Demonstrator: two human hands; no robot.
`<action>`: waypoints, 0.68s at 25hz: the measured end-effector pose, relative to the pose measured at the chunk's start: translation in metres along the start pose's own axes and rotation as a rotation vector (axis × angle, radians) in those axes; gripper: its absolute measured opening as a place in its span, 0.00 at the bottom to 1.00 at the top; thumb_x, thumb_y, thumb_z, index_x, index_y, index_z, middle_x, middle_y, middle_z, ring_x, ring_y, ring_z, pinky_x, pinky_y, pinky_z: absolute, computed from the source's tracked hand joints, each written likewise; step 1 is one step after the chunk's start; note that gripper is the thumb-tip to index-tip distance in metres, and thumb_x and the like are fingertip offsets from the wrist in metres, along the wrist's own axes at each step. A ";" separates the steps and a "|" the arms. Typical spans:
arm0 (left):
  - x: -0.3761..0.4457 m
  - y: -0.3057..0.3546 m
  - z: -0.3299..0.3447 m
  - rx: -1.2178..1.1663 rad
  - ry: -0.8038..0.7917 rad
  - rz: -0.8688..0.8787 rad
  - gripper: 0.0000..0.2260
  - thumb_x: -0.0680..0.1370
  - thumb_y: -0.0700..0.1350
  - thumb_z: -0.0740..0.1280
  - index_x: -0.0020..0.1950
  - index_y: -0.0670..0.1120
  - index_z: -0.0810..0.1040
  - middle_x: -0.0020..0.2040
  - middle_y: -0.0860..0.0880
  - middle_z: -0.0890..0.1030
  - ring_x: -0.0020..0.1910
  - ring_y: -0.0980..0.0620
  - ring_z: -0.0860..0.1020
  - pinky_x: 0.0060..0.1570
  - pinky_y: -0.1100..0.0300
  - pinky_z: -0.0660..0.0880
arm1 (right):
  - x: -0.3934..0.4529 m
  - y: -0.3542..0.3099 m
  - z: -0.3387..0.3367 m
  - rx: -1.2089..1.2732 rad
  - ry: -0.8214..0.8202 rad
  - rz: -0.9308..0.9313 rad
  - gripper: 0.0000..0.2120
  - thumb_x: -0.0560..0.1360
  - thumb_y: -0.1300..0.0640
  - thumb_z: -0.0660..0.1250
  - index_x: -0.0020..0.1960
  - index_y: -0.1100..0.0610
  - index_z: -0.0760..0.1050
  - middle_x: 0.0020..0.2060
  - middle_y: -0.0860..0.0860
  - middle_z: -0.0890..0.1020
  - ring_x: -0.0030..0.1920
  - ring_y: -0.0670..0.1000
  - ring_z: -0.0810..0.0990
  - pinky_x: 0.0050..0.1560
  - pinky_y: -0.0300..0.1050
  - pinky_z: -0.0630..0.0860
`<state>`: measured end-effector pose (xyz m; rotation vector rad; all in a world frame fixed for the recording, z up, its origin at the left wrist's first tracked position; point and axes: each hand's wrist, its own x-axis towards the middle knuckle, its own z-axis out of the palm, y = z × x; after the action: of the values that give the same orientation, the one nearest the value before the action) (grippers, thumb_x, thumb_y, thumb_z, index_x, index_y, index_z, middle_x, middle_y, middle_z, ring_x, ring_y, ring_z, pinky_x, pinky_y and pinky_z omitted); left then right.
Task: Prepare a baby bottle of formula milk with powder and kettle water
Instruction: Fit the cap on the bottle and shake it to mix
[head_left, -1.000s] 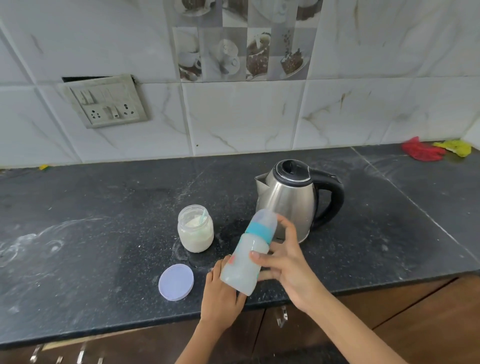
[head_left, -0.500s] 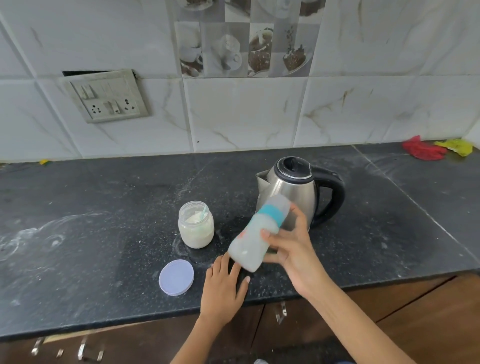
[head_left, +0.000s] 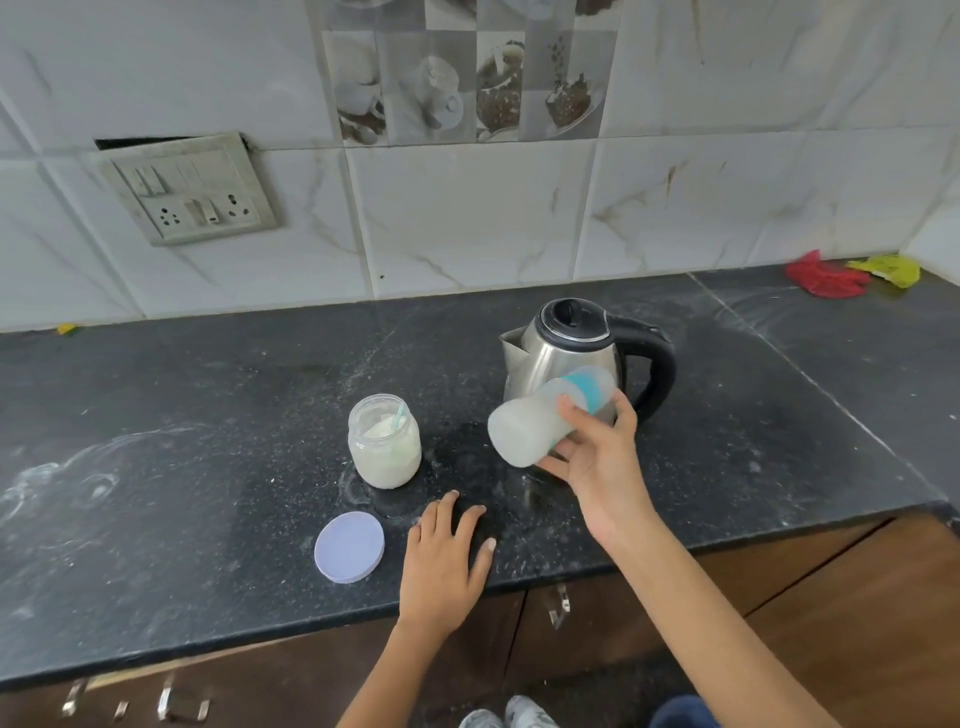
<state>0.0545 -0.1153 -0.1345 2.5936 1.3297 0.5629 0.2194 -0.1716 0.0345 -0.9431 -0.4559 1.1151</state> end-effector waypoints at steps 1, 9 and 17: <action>0.000 0.001 0.001 -0.032 -0.003 -0.001 0.17 0.79 0.57 0.57 0.64 0.51 0.71 0.65 0.46 0.72 0.62 0.43 0.73 0.55 0.50 0.73 | -0.002 0.001 0.001 -0.050 -0.029 0.022 0.40 0.64 0.62 0.77 0.68 0.43 0.63 0.59 0.57 0.81 0.54 0.60 0.84 0.42 0.59 0.83; 0.000 0.005 -0.005 0.024 -0.045 -0.008 0.19 0.80 0.59 0.53 0.66 0.53 0.70 0.70 0.47 0.70 0.67 0.44 0.69 0.60 0.48 0.71 | -0.003 -0.014 0.005 0.255 -0.203 0.176 0.35 0.69 0.60 0.73 0.74 0.57 0.65 0.58 0.60 0.81 0.54 0.59 0.83 0.48 0.54 0.83; -0.001 0.006 -0.008 0.047 -0.090 -0.026 0.20 0.80 0.60 0.50 0.69 0.55 0.68 0.73 0.48 0.66 0.70 0.46 0.66 0.64 0.51 0.67 | -0.008 -0.026 0.016 0.759 -0.388 0.438 0.35 0.66 0.62 0.79 0.69 0.67 0.69 0.58 0.68 0.78 0.54 0.66 0.82 0.41 0.57 0.84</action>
<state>0.0550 -0.1192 -0.1257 2.6012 1.3619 0.4105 0.2186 -0.1758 0.0657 -0.1466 -0.0983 1.7143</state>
